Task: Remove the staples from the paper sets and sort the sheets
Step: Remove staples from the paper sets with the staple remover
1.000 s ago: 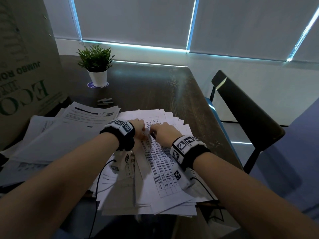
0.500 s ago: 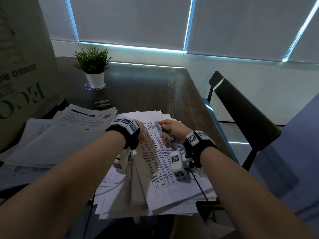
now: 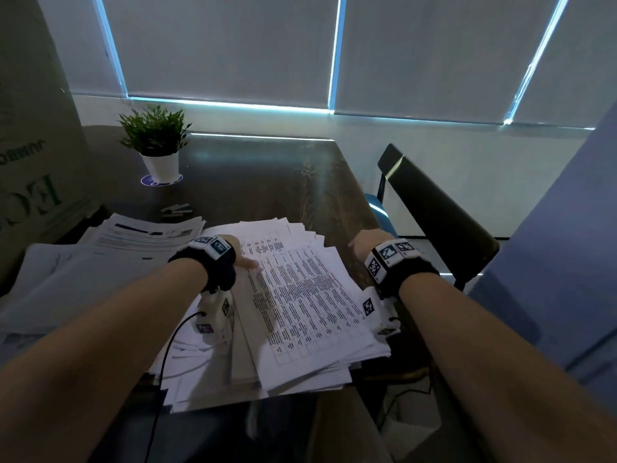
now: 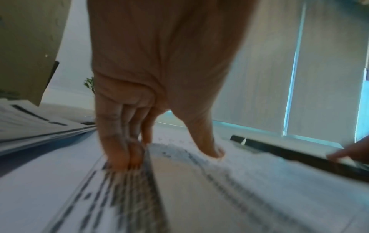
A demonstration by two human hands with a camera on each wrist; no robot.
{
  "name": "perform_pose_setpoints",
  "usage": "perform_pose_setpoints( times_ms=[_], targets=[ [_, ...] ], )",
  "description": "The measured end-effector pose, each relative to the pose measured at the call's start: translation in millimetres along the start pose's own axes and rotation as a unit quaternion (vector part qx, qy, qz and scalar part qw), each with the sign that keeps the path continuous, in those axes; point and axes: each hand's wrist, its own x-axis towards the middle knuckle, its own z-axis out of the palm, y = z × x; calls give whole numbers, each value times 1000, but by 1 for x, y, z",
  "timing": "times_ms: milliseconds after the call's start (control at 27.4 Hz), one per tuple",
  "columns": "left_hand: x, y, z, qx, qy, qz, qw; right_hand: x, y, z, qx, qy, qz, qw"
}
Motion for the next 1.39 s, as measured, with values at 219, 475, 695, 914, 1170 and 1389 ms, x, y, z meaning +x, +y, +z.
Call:
perform_pose_setpoints(
  times_ms=[219, 475, 695, 914, 1170, 1389],
  targets=[
    [-14, 3, -7, -92, -69, -50, 992, -3, 28, -22, -3, 43, 61, 997],
    [-17, 3, -5, -275, -67, -98, 954, -12, -19, -3, 444, -61, 48, 893],
    [-27, 1, 2, -363, -117, -106, 918, -5, -55, 40, 541, -91, 88, 832],
    [-48, 24, -6, -320, -172, -12, 932, 0, -48, 51, 559, -73, 98, 820],
    [-60, 36, 2, -380, -78, 71, 919, -8, -39, 52, 626, -47, 113, 770],
    [-46, 1, -3, -505, 83, 85, 855, -14, -18, 22, 700, 90, 75, 704]
  ],
)
